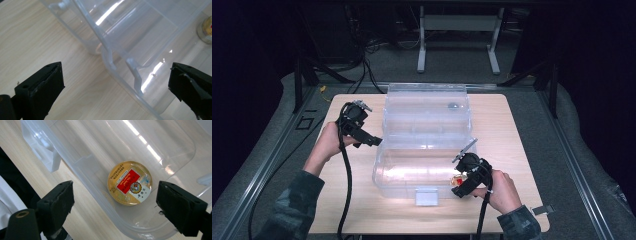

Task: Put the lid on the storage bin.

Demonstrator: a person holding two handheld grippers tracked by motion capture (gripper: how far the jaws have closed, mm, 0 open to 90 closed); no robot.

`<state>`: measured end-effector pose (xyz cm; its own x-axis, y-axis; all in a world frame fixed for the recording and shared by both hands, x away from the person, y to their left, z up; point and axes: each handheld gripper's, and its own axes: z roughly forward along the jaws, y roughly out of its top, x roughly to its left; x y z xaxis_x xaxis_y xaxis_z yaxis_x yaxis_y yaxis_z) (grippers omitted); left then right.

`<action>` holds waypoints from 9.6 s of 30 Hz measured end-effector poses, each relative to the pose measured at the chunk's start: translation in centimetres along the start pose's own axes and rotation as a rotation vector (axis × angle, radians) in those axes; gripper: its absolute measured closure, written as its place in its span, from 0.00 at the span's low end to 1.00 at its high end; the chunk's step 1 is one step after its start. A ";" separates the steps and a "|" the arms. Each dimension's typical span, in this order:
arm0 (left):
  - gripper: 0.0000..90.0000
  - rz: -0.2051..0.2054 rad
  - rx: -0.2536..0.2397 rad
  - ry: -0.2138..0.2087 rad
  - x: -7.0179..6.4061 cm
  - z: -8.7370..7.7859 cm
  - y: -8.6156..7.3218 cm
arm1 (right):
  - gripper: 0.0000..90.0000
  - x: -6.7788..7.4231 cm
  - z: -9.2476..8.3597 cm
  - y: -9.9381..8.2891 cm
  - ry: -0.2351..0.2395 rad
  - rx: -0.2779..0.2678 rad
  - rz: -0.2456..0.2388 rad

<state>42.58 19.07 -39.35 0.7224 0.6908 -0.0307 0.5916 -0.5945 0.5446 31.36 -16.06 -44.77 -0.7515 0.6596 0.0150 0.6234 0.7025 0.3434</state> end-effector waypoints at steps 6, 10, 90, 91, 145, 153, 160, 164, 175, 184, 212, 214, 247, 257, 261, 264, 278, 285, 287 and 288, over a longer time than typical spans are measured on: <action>0.00 0.036 -0.027 0.004 -0.4 0.2 2.0 | 0.16 0.2 0.3 0.1 0.004 0.002 -0.001; 0.00 0.055 -0.050 -0.005 -0.8 0.5 3.5 | 0.16 0.2 0.4 0.2 0.014 -0.002 -0.005; 0.88 0.203 -0.017 -0.086 -2.2 5.0 8.9 | 0.73 2.3 2.9 -0.3 0.034 -0.098 -0.038; 0.88 0.209 -0.016 -0.083 -2.3 5.0 8.9 | 0.73 2.3 2.9 -0.3 0.034 -0.099 -0.039; 0.92 0.331 -0.092 -0.030 -6.2 1.2 6.3 | 0.69 2.8 3.1 -0.4 -0.008 -0.120 -0.028; 0.92 0.341 -0.094 -0.033 -6.8 0.7 5.9 | 0.69 2.8 3.2 -0.4 -0.011 -0.121 -0.029; 0.93 0.355 -0.106 -0.028 -7.5 0.3 5.2 | 0.68 2.9 3.2 -0.5 -0.018 -0.124 -0.029; 0.93 0.372 -0.108 -0.019 -8.0 0.1 4.8 | 0.68 2.9 3.2 -0.5 -0.020 -0.123 -0.032; 0.93 0.370 -0.112 -0.018 -8.6 -0.3 4.2 | 0.68 2.9 3.2 -0.5 -0.022 -0.121 -0.031; 0.93 0.376 -0.119 -0.004 -9.4 -0.6 3.3 | 0.68 3.0 3.2 -0.4 -0.024 -0.114 -0.035; 0.93 0.372 -0.156 0.030 -11.1 -0.9 1.2 | 0.67 3.2 3.2 -0.5 -0.040 -0.125 -0.029; 0.93 0.367 -0.157 0.030 -11.2 -1.0 1.0 | 0.66 3.2 3.2 -0.5 -0.042 -0.125 -0.029; 0.91 0.395 -0.184 0.066 -13.3 -1.0 -1.5 | 0.55 3.4 2.6 -1.5 -0.076 -0.158 0.014; 0.91 0.400 -0.200 0.063 -13.5 -1.0 -1.9 | 0.47 2.9 -1.2 -3.6 -0.054 -0.255 0.056; 0.91 0.401 -0.205 0.056 -13.5 -1.0 -2.1 | 0.47 2.4 -2.8 -4.4 -0.055 -0.275 0.076; 0.91 0.402 -0.204 0.053 -13.6 -0.9 -2.3 | 0.47 1.8 -4.0 -5.0 -0.058 -0.291 0.097; 0.89 0.411 -0.215 0.062 -14.1 -0.8 -3.0 | 0.48 -3.0 -9.7 -5.9 -0.085 -0.473 0.223; 0.88 0.414 -0.225 0.077 -14.2 -0.8 -3.2 | 0.48 -4.2 -10.4 -3.6 -0.069 -0.528 0.234; 0.87 0.417 -0.226 0.082 -14.3 -0.7 -3.3 | 0.48 -4.5 -10.1 -2.8 -0.066 -0.527 0.237; 0.87 0.416 -0.228 0.085 -14.3 -0.8 -3.3 | 0.48 -4.7 -9.9 -2.4 -0.062 -0.523 0.242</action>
<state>30.01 11.46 -40.08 0.8438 0.4499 0.2925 0.1580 -0.7292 0.6659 31.24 -23.54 -36.34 -0.5771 0.8105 0.1007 0.5739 0.3147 0.7560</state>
